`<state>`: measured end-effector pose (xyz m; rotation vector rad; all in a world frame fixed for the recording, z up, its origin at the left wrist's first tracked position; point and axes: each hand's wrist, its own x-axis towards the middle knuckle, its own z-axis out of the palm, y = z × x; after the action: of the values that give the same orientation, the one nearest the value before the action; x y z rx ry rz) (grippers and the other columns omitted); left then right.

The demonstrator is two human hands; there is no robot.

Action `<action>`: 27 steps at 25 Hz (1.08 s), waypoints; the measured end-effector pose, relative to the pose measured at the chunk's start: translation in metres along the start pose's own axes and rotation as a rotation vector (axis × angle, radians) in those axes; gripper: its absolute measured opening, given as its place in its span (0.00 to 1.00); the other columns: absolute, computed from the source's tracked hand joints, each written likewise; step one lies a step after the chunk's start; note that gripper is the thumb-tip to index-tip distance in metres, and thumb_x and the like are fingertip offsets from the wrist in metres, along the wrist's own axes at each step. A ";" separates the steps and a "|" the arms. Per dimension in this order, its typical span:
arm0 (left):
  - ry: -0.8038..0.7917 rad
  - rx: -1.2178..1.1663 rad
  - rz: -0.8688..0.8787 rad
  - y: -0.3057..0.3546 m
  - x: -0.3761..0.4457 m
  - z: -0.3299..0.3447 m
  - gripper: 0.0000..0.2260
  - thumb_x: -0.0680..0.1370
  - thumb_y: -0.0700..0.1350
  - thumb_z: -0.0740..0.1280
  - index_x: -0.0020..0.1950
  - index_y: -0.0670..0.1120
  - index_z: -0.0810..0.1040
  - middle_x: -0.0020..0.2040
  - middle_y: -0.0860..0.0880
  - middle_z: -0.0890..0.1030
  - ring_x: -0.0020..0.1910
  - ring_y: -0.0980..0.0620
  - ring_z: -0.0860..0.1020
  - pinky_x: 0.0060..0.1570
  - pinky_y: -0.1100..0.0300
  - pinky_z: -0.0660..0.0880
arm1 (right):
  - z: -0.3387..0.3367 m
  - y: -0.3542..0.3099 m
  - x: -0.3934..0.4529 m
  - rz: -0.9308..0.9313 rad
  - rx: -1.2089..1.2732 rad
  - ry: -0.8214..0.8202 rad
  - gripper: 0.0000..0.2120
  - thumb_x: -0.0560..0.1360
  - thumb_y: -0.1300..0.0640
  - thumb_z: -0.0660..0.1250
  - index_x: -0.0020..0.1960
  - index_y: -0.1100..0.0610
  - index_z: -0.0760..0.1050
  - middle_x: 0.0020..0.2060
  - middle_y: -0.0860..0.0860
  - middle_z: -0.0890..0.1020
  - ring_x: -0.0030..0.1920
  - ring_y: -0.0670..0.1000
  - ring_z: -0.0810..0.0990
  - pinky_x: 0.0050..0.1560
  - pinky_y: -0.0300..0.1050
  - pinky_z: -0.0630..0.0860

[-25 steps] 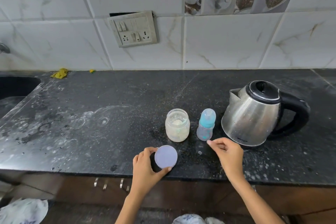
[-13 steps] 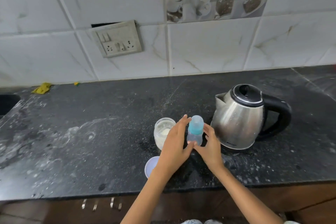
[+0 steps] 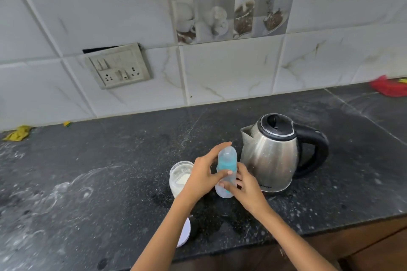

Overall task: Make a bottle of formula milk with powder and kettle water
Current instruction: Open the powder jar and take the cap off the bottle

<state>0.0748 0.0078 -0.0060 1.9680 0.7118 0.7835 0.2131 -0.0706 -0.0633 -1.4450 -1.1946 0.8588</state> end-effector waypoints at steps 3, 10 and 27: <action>0.179 0.053 0.019 0.007 -0.005 0.016 0.28 0.70 0.44 0.75 0.67 0.57 0.71 0.60 0.61 0.79 0.59 0.63 0.77 0.57 0.61 0.76 | 0.011 -0.011 -0.003 0.016 -0.294 0.286 0.30 0.61 0.41 0.76 0.55 0.51 0.67 0.49 0.44 0.79 0.50 0.46 0.81 0.46 0.49 0.80; 0.159 -0.018 0.025 0.008 -0.016 -0.008 0.26 0.69 0.44 0.77 0.64 0.55 0.73 0.55 0.61 0.81 0.55 0.60 0.80 0.50 0.66 0.77 | -0.013 -0.005 0.000 0.078 0.082 -0.252 0.28 0.70 0.57 0.76 0.62 0.51 0.63 0.62 0.50 0.79 0.62 0.45 0.79 0.64 0.50 0.76; 0.201 0.353 -0.034 -0.013 -0.118 0.029 0.21 0.68 0.47 0.74 0.55 0.56 0.67 0.49 0.59 0.77 0.46 0.54 0.75 0.45 0.57 0.73 | 0.016 0.019 -0.019 0.039 -0.434 0.255 0.35 0.60 0.43 0.80 0.62 0.53 0.74 0.54 0.45 0.77 0.53 0.45 0.77 0.48 0.47 0.78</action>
<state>0.0190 -0.0873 -0.0582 2.2011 1.0603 0.8911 0.1974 -0.0839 -0.0873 -1.8686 -1.2045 0.4330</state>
